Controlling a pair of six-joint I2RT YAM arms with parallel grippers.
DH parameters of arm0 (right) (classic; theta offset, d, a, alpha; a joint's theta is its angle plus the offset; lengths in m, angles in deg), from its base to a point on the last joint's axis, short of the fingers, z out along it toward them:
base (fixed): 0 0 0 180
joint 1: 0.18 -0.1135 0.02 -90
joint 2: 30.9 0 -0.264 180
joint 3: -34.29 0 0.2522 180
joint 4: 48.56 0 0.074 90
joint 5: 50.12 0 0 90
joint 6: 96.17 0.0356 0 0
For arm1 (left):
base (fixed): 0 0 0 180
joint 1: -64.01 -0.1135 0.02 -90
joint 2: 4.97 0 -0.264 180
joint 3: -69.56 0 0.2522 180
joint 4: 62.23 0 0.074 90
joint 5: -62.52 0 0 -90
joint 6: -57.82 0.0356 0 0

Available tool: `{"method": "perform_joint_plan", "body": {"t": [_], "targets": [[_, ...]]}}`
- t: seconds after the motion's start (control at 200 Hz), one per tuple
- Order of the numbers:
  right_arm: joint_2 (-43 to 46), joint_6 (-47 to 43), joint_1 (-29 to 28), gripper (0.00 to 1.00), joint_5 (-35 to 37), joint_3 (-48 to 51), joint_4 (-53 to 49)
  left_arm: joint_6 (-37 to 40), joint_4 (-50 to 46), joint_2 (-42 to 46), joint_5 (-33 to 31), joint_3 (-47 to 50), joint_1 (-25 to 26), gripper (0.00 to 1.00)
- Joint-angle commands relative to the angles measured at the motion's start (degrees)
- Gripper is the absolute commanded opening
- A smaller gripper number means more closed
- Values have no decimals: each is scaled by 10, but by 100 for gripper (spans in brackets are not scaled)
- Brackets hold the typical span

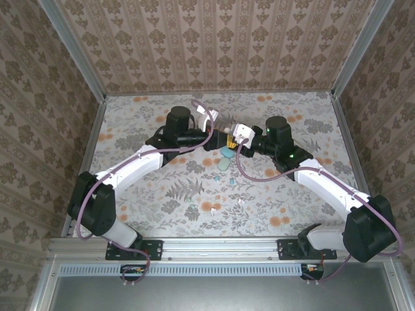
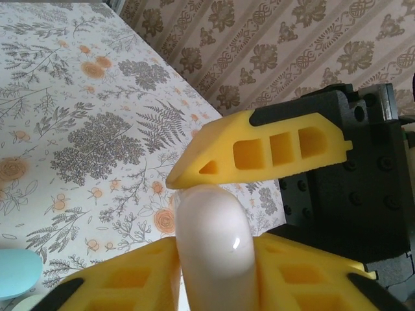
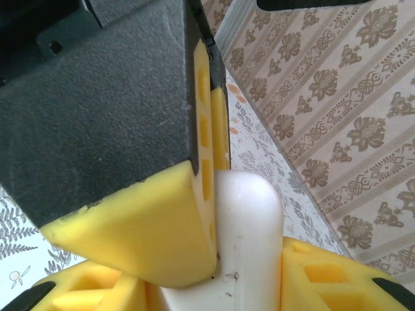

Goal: Insert wireless bluetooth earbuds into charging case

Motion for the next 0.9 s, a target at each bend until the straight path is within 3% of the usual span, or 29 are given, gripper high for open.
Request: {"method": "perform_joint_plan", "body": {"t": [0.0, 0.16, 0.21, 0.32, 0.415, 0.495, 0.705, 0.895], "targets": [[15, 2, -5, 41, -6, -3, 18, 16, -7, -3, 4, -18, 3, 25], [37, 48, -1, 52, -5, 0, 25, 32, 8, 17, -23, -7, -1, 19], [51, 108, 11, 61, -15, 3, 40, 36, 27, 30, -41, 5, -5, 17], [67, 295, 78, 67, -161, -18, 51, 59, 142, 64, -82, 68, -12, 15], [53, 438, 122, 67, -235, -68, 17, 111, 289, 88, -89, 139, -13, 15], [31, 504, 147, 67, -275, -118, -40, 161, 377, 91, -66, 173, -12, 15], [-37, 639, 152, 66, -394, -190, -65, 183, 432, 68, -2, 157, -14, 14], [-55, 640, 142, 65, -412, -203, -86, 139, 485, 39, 9, 144, -15, 14]]}}
